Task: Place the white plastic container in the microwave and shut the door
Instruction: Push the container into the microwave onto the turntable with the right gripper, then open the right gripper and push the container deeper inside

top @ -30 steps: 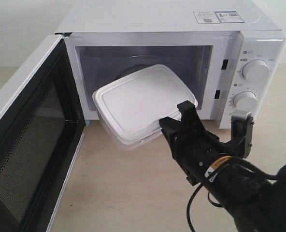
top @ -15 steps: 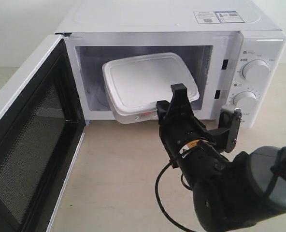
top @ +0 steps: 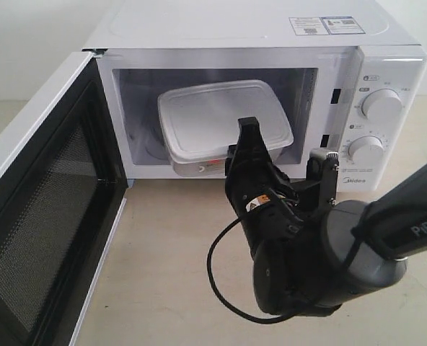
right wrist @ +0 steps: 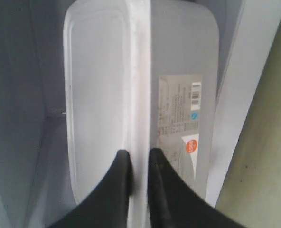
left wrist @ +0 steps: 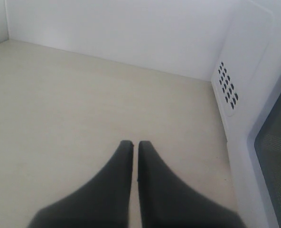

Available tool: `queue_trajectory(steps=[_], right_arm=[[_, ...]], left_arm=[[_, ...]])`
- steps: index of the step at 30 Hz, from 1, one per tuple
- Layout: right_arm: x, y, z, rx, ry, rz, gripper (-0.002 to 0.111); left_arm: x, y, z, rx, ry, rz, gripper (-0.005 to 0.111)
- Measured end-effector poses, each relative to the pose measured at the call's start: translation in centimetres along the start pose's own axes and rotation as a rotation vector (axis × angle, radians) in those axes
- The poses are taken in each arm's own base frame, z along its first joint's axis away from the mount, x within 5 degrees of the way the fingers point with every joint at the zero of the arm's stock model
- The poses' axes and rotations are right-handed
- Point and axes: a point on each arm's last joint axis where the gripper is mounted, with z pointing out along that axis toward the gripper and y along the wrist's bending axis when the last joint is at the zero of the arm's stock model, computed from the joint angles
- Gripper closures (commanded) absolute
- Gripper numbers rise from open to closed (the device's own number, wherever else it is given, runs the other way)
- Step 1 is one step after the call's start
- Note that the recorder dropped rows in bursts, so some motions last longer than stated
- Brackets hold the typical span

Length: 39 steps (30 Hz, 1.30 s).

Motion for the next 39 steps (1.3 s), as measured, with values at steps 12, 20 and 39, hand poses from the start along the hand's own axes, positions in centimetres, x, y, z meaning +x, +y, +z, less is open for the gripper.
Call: queue_trajectory(steps=[12, 20, 39], right_arm=[[-0.9, 0.6, 1.6, -0.002, -0.026, -0.001, 0.108], [0.1, 1.8, 2.6, 0.003, -0.006, -0.038, 0.108], [0.8, 1.8, 4.1, 0.031, -0.032, -0.051, 0.091]], left_arm=[[0.0, 0.0, 0.0, 0.0, 0.0, 0.0, 0.102], [0.0, 0.0, 0.0, 0.0, 0.0, 0.0, 0.102], [0.0, 0.0, 0.0, 0.0, 0.0, 0.0, 0.102]])
